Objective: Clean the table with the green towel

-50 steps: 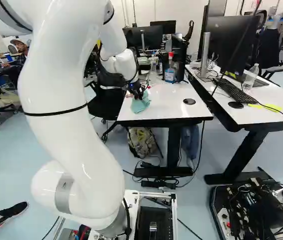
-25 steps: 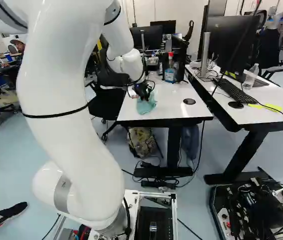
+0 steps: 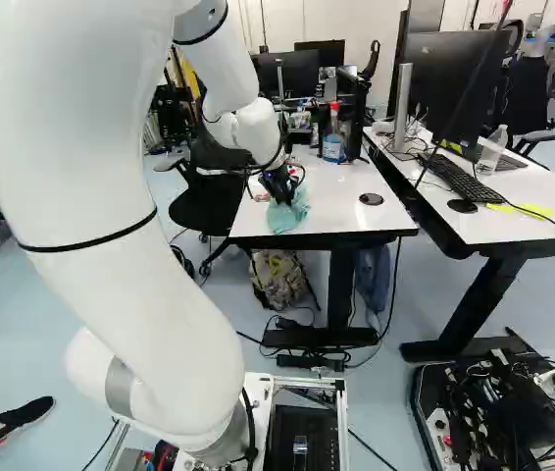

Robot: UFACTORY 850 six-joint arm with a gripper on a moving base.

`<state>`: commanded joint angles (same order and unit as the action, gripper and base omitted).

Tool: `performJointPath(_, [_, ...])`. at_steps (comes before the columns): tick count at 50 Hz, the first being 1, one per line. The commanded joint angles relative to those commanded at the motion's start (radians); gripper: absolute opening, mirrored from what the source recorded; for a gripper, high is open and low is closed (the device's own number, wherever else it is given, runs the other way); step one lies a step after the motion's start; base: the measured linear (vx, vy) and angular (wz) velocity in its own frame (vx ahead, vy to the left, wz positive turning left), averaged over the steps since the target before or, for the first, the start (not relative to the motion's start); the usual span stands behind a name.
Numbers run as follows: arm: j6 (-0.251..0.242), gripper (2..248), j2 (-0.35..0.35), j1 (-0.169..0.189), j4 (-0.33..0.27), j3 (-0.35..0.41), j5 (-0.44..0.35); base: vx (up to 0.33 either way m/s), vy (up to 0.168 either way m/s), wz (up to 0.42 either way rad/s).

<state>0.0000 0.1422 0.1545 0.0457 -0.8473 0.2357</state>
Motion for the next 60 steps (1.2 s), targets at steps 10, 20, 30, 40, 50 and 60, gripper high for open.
performJointPath(10, [0.0,36,-0.032,-0.02,0.0,0.036,0.0,0.0,0.0,0.0])
performJointPath(20, [0.0,36,-0.03,-0.056,0.0,0.034,0.0,0.0,0.0,0.0])
performJointPath(30, [0.0,36,-0.011,-0.094,0.0,0.012,0.0,0.0,0.0,0.0])
performJointPath(40, [0.0,36,0.018,-0.127,0.0,-0.02,0.0,0.0,0.0,0.0])
performJointPath(50, [0.0,36,0.057,-0.148,0.0,-0.066,0.0,0.0,0.0,0.0])
performJointPath(60, [0.0,36,0.101,-0.144,0.0,-0.117,0.0,0.0,0.0,0.0])
